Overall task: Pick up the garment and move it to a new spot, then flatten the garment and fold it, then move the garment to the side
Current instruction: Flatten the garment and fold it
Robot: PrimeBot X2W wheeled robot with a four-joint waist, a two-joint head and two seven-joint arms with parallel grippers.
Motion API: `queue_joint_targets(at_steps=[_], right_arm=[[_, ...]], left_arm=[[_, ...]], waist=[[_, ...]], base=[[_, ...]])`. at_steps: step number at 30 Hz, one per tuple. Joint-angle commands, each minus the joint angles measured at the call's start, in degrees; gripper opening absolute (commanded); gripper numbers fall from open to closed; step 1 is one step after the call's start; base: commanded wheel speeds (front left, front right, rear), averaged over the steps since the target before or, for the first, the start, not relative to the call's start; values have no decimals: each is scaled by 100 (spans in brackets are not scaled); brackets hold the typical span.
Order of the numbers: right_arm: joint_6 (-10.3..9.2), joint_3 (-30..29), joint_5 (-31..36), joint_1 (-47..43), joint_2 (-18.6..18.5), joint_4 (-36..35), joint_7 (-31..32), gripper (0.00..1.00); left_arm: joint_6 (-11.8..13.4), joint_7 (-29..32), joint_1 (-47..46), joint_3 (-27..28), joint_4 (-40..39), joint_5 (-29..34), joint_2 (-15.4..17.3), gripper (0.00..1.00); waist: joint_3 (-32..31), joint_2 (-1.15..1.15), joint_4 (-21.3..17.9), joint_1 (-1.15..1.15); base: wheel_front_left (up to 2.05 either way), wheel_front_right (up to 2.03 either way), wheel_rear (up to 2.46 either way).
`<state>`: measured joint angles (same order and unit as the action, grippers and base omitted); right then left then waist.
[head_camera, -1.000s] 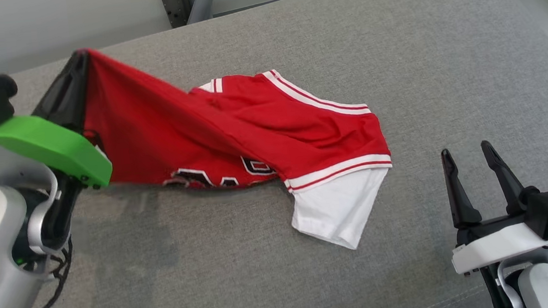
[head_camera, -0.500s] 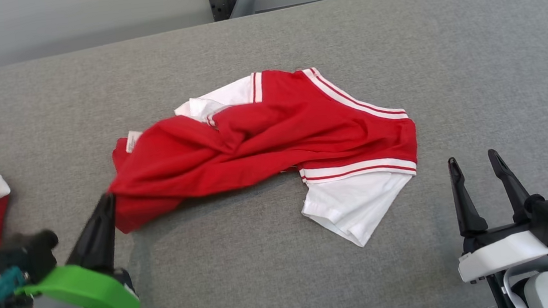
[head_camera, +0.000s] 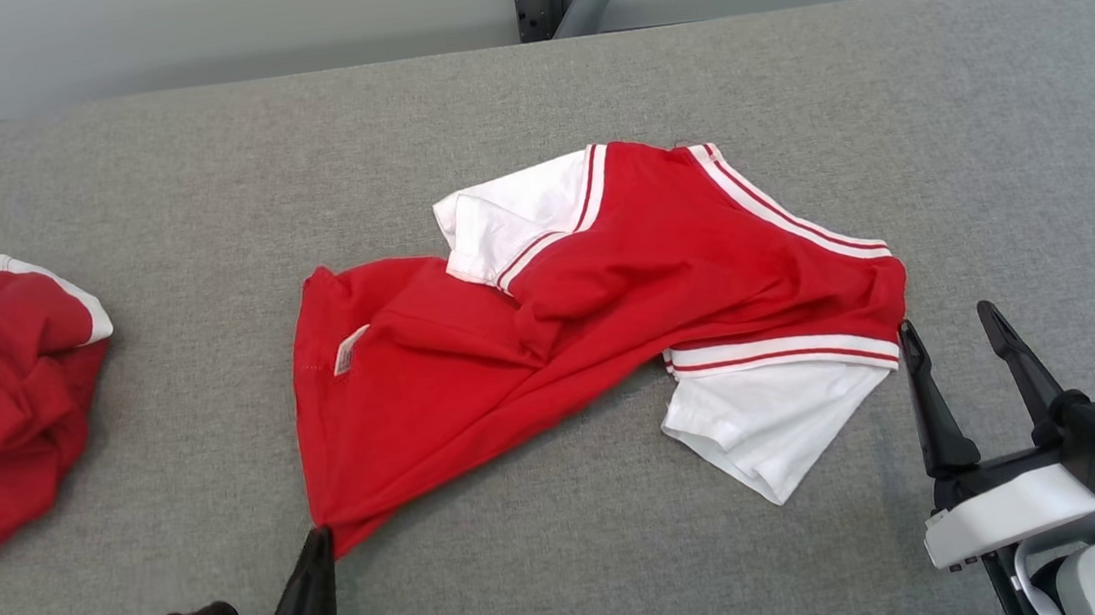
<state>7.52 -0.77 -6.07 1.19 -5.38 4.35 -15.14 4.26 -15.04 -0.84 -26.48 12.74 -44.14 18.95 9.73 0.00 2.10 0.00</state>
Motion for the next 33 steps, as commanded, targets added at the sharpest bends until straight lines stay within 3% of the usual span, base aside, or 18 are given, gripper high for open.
queue_joint_targets(at_steps=[1, 9, 15, 16, 19, 20, 21, 28, 33], right_arm=[[-6, 3, 26, -88, -27, 1, 0, 100], [-6, 50, 21, -169, -13, 40, 1, 100], [-5, 74, 2, -213, 33, 96, 1, 100], [-5, 80, -4, -220, 37, 108, 1, 100], [-6, 116, -18, -248, 54, 141, 1, 100], [-5, 121, -20, -261, 59, 148, 1, 100], [-6, 122, -27, -271, 62, 145, 1, 100], [-6, 41, -28, -350, 79, 6, 1, 100], [-6, -77, 21, -410, 92, -116, 1, 100]], left_arm=[[-36, -16, 46, 68, 8, 95, -12, 0], [-627, -10, 596, 1160, 435, 1348, -729, 0], [-891, -10, 822, 1812, 632, 2015, -1146, 0], [-925, -10, 840, 1915, 638, 2100, -1219, 9], [-1020, -11, 847, 2233, 600, 2251, -1373, 57], [-1039, -11, 851, 2351, 554, 2262, -1415, 90], [-1070, -11, 856, 2479, 478, 2287, -1453, 100], [-1153, -10, 865, 3293, -434, 2294, -1593, 100], [-1168, -9, 855, 3389, -925, 2228, -1600, 100]], waist=[[-20, 0, 8, 0], [-154, 0, -159, 0], [-219, 0, -327, 0], [-227, 0, -350, 0], [-264, 0, -425, 0], [-281, 0, -453, 0], [-298, 0, -483, 0], [-378, 0, -625, 0], [-418, 0, -737, 0]], base=[[0, 0, 0], [0, 0, 0], [0, 0, 0], [0, 0, 0], [0, 0, 0], [0, 0, 0], [0, 0, 0], [0, 0, 0], [0, 0, 0]])
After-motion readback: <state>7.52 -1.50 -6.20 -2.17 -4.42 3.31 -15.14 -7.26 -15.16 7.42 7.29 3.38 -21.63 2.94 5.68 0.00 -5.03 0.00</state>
